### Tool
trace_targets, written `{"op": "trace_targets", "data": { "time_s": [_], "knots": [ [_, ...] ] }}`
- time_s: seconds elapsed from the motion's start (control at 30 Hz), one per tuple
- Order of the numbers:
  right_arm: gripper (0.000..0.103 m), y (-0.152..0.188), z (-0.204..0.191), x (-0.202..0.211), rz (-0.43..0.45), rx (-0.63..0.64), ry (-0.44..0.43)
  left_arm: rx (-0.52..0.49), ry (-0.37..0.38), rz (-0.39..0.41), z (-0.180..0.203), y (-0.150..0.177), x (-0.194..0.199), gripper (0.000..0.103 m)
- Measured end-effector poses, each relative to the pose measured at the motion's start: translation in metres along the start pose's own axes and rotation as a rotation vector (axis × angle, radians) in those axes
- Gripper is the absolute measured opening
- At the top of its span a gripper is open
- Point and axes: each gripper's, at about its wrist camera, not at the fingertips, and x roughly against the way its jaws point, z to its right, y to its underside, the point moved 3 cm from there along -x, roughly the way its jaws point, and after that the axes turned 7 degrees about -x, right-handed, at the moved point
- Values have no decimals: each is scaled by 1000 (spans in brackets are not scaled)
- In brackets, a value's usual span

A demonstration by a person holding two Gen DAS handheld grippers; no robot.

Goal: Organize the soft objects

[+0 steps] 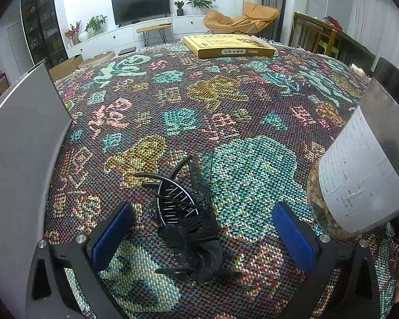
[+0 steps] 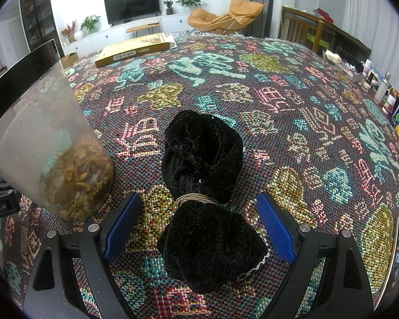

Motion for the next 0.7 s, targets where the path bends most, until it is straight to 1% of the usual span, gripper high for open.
{"op": "trace_targets", "data": {
  "time_s": [0.17,0.7],
  "knots": [
    [93,1,2,0,-6,6,-8,0,0,0,0,0,0,103],
    [93,1,1,0,-6,8,-4,0,0,0,1,0,0,103]
  ]
}}
